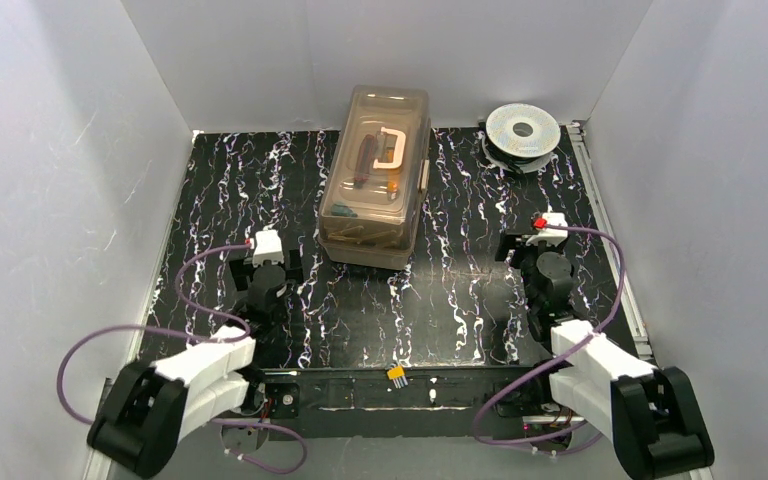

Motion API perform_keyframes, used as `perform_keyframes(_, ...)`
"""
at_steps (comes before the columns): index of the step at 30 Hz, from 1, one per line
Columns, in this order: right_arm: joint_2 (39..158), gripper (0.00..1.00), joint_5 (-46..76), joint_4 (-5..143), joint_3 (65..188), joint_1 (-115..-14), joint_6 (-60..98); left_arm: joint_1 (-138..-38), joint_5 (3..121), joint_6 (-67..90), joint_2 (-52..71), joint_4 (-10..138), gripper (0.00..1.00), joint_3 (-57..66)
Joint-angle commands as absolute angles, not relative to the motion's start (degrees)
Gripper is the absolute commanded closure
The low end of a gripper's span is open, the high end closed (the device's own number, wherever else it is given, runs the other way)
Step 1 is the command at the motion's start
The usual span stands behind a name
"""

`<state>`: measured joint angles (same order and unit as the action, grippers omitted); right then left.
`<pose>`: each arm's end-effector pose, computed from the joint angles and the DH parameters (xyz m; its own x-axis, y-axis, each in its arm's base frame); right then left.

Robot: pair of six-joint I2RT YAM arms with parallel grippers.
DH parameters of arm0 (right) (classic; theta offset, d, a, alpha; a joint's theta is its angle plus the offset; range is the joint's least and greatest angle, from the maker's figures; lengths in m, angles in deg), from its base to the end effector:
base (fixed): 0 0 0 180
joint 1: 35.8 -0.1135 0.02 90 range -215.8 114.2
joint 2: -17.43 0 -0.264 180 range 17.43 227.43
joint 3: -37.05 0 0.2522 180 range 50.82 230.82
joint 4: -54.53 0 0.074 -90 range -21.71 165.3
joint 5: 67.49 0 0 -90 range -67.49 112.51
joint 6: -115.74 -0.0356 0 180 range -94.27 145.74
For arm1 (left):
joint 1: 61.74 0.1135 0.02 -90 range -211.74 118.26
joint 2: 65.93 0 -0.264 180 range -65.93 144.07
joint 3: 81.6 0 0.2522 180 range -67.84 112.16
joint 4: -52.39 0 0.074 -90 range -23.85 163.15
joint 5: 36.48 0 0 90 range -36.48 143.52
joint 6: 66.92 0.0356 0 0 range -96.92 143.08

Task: Pack the tool kit

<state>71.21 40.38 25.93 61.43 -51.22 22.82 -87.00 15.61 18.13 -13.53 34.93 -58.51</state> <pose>0.1876 0.0404 0.2012 -0.0113 0.0472 -0.9988 0.0433 0.9980 0.0467 0.1710 -0.0565 0.1782 -0.1671 0.0036 -0.9859 -0.2224 0.9741 0.0413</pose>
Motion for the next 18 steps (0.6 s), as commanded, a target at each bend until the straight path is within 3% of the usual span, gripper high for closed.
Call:
perform_keyframes(1,78.53,0.13,43.68,18.38,60.94,-48.78,26.29,-86.81,6.88,23.81,-1.18,14.66,0.02,-59.43)
perform_keyframes(3,81.73,0.16,44.26,9.31,58.93,-48.38,29.25,-86.8,9.03,25.06,1.07,14.98,0.02,-57.87)
perform_keyframes(9,85.48,0.18,34.42,9.6,60.46,-40.38,26.29,-79.7,22.57,24.74,4.3,5.05,0.02,-59.16)
perform_keyframes(11,88.86,0.18,30.78,9.14,61.79,-37.31,24.18,-77.52,26.85,24.79,5.46,14.07,0.08,-54.92)
perform_keyframes(13,92.83,0.19,28.0,3.37,61.24,-35.02,22.56,-76.93,29.75,27.56,7.58,11.82,0.12,-54.6)
perform_keyframes(16,92.46,0.19,29.37,12.29,64.97,-34.43,21.73,-76.17,31.08,28.77,8.21,9.88,0.07,-54.93)
perform_keyframes(18,94.12,0.21,29.63,9.71,65.2,-34.39,22.17,-75.33,31.0,28.99,10.41,8.42,0.04,-54.45)
